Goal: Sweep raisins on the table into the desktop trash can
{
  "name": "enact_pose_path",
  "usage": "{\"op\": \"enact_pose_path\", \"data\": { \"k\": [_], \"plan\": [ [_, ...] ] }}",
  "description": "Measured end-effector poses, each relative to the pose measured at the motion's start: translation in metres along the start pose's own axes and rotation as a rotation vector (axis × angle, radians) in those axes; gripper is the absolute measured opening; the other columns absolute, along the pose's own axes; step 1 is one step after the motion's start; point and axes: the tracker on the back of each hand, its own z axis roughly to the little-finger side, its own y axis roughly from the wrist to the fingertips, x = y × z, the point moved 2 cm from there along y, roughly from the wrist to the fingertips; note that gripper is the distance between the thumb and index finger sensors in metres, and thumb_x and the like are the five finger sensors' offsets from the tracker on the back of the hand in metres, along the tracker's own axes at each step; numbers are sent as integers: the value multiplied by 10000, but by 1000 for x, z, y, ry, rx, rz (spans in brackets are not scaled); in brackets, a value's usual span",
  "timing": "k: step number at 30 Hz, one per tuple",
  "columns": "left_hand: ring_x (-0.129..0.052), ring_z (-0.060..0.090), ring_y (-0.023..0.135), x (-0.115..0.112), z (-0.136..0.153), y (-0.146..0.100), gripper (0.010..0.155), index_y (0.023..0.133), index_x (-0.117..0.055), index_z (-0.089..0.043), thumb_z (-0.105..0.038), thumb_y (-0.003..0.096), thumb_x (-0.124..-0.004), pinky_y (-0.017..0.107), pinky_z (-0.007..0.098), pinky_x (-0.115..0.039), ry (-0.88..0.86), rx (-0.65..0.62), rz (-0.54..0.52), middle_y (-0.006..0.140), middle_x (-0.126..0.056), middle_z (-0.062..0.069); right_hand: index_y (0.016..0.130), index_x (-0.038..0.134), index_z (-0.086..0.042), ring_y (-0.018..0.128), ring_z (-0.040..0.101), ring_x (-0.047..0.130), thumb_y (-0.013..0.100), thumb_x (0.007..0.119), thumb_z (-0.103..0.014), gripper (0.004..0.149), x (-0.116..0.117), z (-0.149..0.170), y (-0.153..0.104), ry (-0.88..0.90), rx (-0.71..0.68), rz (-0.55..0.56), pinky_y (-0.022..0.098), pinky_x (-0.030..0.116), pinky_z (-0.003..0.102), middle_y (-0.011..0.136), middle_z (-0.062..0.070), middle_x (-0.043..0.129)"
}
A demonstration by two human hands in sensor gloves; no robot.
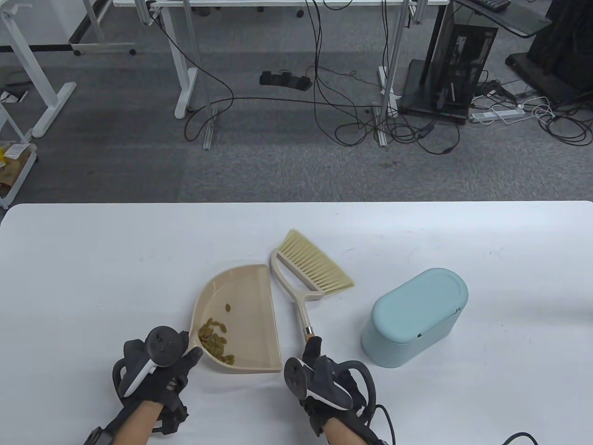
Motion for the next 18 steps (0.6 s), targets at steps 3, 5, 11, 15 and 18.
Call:
{"op": "enact_pose_path", "data": {
  "k": [3,5,11,15,18],
  "plan": [
    [-1079,87,235,0,0,0,691,1033,-635,-143,-576,494,-631,191,339,-900,-3,1,-1,619,-973,73,1046,418,11,263,267,1020,486,800,-317,753,7,-2,6,-94,5,-5,304,857,476,721,330,869],
    [-1080,89,237,0,1,0,691,1032,-636,-146,-578,493,-631,192,340,-900,-6,4,3,621,-973,72,1053,414,-3,248,267,1007,489,794,-320,750,10,-3,8,-120,6,-31,304,851,471,721,348,851],
    [-1079,92,240,0,1,0,690,1034,-635,-148,-578,494,-632,197,341,-900,-9,6,4,623,-972,73,1112,378,-69,343,270,1005,507,777,-448,817,-5,9,-3,-53,40,30,357,839,483,843,337,787],
    [-1079,93,241,0,2,1,691,1034,-635,-146,-578,495,-632,197,343,-899,-12,6,3,624,-971,74,1073,491,-24,437,378,1007,457,769,-570,869,-56,27,-34,71,63,523,427,787,576,809,326,837],
    [-1078,93,241,0,2,1,691,1033,-635,-145,-578,495,-632,198,342,-899,-15,5,3,622,-971,73,1118,475,-116,695,497,877,469,760,-601,859,-85,56,-51,154,129,590,552,652,669,976,350,651]
  ]
}}
